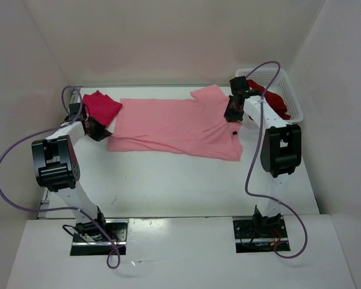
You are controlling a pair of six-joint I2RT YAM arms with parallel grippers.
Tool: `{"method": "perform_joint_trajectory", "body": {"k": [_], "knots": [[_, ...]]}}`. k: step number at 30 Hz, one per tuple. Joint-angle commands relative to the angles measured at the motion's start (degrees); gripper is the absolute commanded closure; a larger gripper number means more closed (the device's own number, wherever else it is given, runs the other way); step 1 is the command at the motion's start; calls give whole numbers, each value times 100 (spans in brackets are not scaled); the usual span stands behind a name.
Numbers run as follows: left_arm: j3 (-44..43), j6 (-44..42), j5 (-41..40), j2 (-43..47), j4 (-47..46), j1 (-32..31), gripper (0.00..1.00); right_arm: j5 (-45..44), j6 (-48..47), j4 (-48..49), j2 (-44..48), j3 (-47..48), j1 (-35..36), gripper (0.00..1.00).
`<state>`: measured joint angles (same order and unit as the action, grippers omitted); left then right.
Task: Fold and stack the t-shirts
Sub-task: Fold the flattened tshirt in 1/3 of the way
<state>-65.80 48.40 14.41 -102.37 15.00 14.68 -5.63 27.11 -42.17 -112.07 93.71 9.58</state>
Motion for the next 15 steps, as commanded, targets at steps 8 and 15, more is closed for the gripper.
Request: {"method": "perform_joint_trajectory", "body": {"k": [8,15], "knots": [[-363,-15,-149,-170,-156,-202,100,-526,-22,271,309,120,-334,100],[-855,-15,-334,-811,-156,-466,100,-589,31,473,-359,612,-387,100]]}}
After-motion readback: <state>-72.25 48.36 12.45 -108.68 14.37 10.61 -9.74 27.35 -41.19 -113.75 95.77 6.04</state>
